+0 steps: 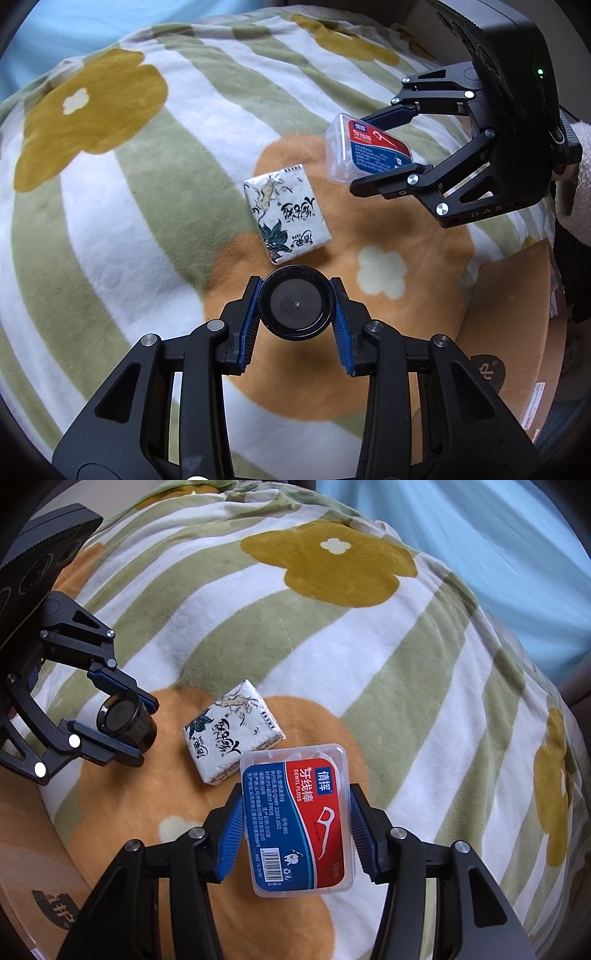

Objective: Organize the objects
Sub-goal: 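Lift the cap and floss box and carry them toward the cardboard box, then lower the cap and floss box into the cardboard box and open both grippers, then move the open right gripper toward the white printed tissue pack on the blanket, then close the right gripper on the white printed tissue pack, then lift the tissue pack with the right gripper and carry it over the cardboard box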

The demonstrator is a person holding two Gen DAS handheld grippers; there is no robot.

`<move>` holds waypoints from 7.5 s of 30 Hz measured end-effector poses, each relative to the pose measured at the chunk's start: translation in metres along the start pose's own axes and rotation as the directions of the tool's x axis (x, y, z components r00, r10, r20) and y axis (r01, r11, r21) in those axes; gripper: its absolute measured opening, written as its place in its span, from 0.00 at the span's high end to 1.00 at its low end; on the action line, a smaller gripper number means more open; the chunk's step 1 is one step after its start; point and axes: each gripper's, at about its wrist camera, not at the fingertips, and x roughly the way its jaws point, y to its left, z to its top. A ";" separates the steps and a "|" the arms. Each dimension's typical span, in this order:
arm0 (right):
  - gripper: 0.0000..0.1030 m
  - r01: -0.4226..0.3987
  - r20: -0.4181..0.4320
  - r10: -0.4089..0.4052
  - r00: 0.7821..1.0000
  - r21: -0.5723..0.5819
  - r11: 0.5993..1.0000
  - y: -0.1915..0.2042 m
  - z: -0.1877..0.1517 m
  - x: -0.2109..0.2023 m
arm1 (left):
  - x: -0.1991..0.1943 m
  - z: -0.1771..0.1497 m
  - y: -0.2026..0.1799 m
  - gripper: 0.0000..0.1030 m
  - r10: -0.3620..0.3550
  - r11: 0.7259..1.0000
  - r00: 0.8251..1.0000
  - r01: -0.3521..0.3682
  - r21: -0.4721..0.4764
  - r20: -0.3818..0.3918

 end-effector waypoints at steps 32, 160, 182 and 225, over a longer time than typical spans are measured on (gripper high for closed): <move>0.52 -0.093 0.106 0.066 0.992 0.277 0.956 0.058 -0.067 -0.212 | -0.175 -0.097 -0.128 0.69 0.282 0.916 0.955 -0.239 -0.323 0.094; 0.31 0.033 -0.085 0.036 0.996 0.689 0.724 0.012 0.026 0.038 | -0.007 -0.024 0.051 0.23 0.223 0.934 0.975 -0.211 -0.289 0.006; 0.58 0.015 -0.024 0.001 1.000 0.675 0.738 0.017 0.009 -0.003 | -0.036 -0.031 0.029 0.54 0.258 0.929 0.966 -0.246 -0.275 0.007; 0.58 -0.122 0.076 0.098 0.992 0.495 0.860 0.120 -0.118 -0.196 | -0.160 -0.144 -0.169 0.54 0.361 0.812 0.933 -0.305 -0.497 0.016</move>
